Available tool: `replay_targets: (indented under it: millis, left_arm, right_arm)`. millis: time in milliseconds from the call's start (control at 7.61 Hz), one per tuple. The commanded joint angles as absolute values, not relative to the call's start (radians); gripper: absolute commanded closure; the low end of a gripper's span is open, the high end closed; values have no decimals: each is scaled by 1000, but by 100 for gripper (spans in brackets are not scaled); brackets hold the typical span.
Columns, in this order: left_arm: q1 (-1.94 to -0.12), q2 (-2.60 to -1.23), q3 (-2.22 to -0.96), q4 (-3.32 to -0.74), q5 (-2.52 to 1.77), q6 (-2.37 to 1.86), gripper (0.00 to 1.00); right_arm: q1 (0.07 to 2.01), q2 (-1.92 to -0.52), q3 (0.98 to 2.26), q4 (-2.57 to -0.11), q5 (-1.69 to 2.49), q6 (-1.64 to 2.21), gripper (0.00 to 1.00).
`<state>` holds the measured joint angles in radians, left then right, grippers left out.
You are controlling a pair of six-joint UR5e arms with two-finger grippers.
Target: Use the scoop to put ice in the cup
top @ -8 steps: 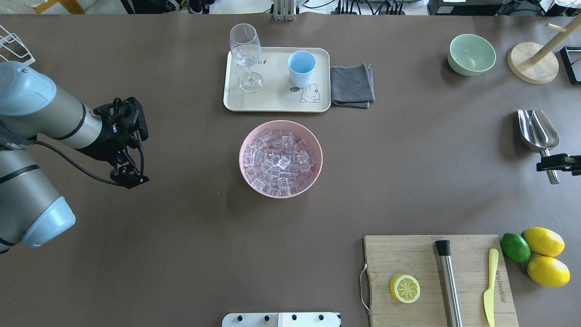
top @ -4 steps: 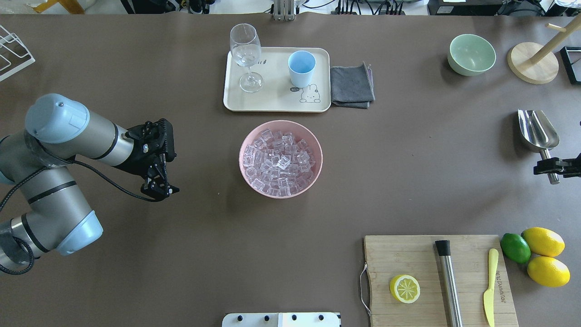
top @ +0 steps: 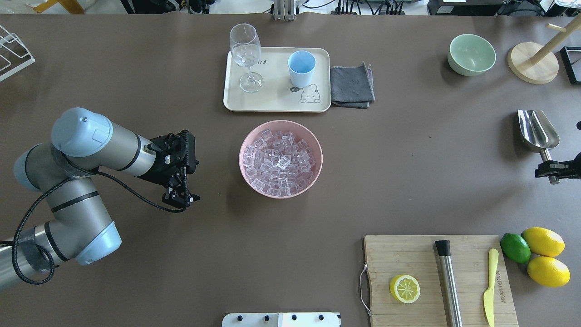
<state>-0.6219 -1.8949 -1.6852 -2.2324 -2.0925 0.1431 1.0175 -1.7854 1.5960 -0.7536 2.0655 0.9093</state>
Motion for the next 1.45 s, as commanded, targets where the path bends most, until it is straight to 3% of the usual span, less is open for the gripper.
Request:
replay_targets:
  millis: [0,526,1315]
  left_arm:
    - [-597,-1951,-1632,-2253,-2001,138,2]
    - [-591,-2060,-1540,-2246,-2005,149,2]
    - [-592,-2140,-1493,-2207,-2002,152,2]
  right_arm:
    - [1015,-1798,1598,-727,2071,901,100]
    - [1022,-1844,1693,-758,2120,792,100]
    - [1132,-1829,1825,-882,2232,187,100]
